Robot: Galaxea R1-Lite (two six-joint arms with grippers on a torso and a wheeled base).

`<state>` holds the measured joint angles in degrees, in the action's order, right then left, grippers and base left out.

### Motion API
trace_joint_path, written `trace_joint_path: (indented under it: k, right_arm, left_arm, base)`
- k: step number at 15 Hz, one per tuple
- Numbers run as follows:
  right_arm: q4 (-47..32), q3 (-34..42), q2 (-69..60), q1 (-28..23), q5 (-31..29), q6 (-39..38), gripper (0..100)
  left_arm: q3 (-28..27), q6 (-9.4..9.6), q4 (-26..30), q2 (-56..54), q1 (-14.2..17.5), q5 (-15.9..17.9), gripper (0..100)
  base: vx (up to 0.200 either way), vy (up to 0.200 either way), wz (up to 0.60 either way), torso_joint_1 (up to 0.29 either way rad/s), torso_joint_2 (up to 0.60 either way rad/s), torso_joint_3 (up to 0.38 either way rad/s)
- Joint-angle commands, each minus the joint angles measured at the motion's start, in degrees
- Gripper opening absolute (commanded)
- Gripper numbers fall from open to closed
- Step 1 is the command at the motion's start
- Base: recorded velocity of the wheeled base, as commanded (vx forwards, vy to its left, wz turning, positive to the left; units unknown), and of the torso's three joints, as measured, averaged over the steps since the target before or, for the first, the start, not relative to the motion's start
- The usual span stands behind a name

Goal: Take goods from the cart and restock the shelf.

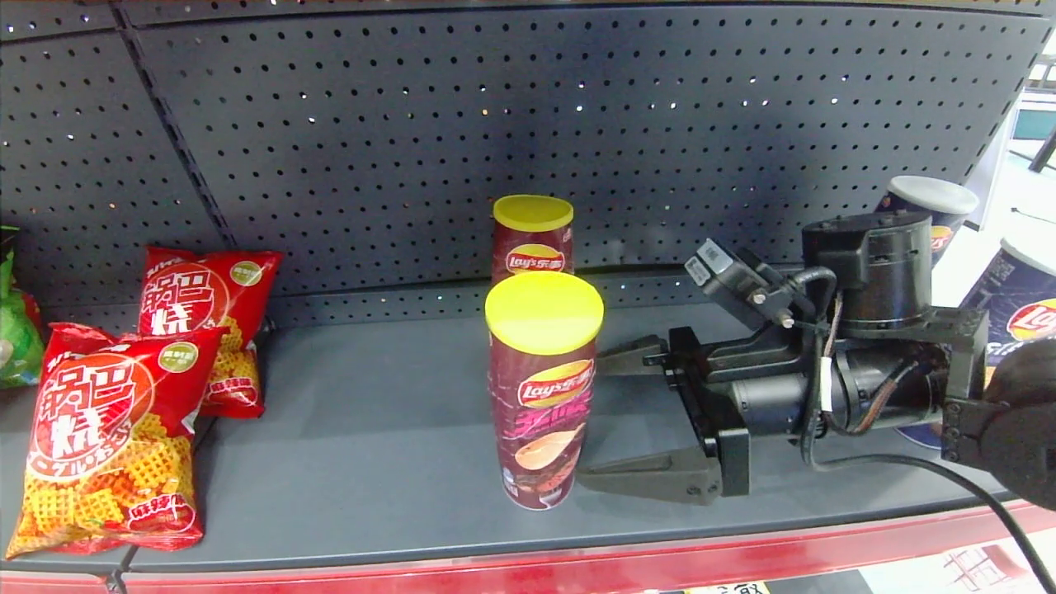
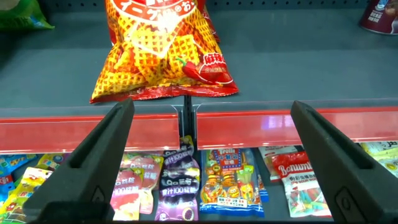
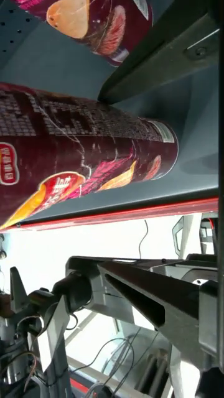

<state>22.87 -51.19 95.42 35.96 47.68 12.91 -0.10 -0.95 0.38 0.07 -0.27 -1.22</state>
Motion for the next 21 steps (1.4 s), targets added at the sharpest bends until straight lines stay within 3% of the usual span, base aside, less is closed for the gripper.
trace_joint_path:
  k: [1,21]
  right_arm:
    - [0.1,0.1,-0.1,0.8,0.0,0.0,100]
    - [0.0,5.2,-2.5,0.7,0.0,0.0,100]
  left_arm:
    - [-0.1,-0.02,0.1,0.0,0.0,0.0,100]
    - [0.0,-0.02,0.1,0.0,0.0,0.0,100]
  base:
    - [0.0,0.0,0.0,0.0,0.0,0.0]
    - [0.0,0.0,0.0,0.0,0.0,0.0]
